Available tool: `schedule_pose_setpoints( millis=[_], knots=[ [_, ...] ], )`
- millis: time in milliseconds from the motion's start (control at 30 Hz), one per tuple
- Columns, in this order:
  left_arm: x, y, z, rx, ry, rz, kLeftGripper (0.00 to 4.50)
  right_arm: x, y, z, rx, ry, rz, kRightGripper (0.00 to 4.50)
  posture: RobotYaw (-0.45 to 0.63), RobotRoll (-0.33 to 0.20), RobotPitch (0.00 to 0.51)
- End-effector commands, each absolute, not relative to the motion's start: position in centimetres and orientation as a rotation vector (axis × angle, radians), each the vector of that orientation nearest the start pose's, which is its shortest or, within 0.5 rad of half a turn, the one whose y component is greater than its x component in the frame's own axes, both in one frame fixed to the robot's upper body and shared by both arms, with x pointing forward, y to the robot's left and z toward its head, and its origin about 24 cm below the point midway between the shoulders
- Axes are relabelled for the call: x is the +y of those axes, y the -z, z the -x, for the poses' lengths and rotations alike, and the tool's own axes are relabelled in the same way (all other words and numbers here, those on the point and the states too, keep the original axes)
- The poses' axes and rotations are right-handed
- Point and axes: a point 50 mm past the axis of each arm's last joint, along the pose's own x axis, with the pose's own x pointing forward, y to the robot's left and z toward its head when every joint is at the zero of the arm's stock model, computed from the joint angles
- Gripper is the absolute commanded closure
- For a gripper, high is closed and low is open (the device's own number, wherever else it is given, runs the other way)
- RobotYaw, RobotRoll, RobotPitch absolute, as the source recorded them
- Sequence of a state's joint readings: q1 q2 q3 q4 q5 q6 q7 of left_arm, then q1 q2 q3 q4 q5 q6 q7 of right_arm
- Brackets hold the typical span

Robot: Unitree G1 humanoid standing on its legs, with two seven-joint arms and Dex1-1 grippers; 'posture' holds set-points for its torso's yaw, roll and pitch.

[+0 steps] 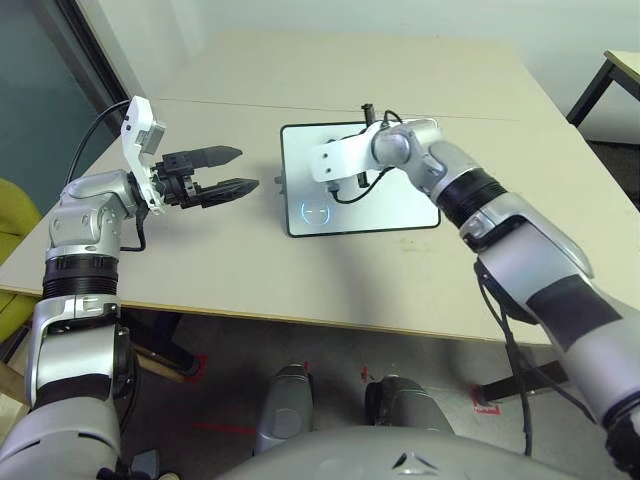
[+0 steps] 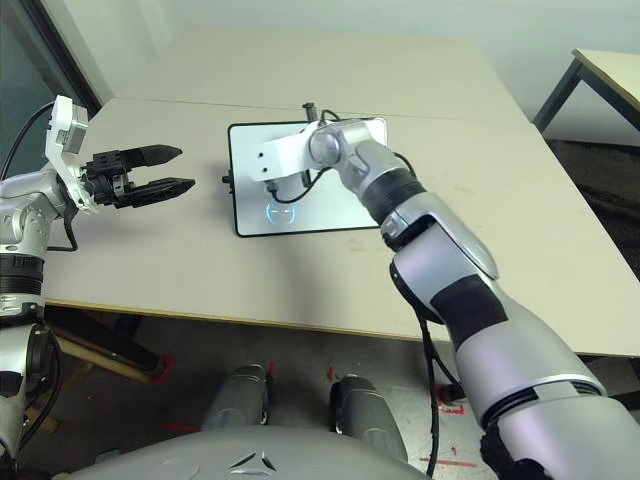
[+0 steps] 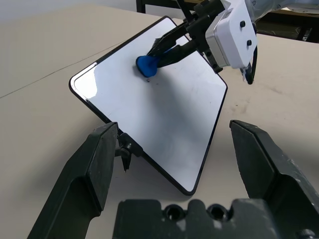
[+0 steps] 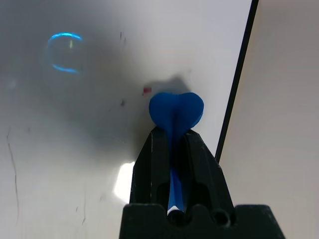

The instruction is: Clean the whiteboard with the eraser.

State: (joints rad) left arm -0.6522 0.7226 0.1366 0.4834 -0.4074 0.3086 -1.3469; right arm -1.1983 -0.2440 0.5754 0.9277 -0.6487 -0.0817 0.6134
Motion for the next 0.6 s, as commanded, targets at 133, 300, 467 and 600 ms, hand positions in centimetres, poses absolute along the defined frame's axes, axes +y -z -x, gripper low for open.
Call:
schedule_pose_setpoints(
  millis=[133,300,467,600],
  knots=[
    [26.2,-18.0,-32.2,0.088,1.073,-0.117,0.00,-8.0,-16.1,-40.2,0.125,-0.807,1.497,4.41,0.31,0.000,0.000],
    [26.2,-18.0,-32.2,0.087,1.072,-0.117,0.00,-7.5,-15.9,-40.0,0.116,-0.822,1.492,4.41,0.31,0.000,0.000],
    [26.2,-18.1,-32.2,0.082,1.073,-0.114,0.00,-6.1,-15.7,-39.5,0.090,-0.860,1.491,4.41,0.32,0.000,0.000],
    [26.2,-18.1,-32.1,0.081,1.069,-0.114,0.00,-5.1,-15.5,-39.1,0.070,-0.892,1.486,4.41,0.32,0.000,0.000]
  ],
)
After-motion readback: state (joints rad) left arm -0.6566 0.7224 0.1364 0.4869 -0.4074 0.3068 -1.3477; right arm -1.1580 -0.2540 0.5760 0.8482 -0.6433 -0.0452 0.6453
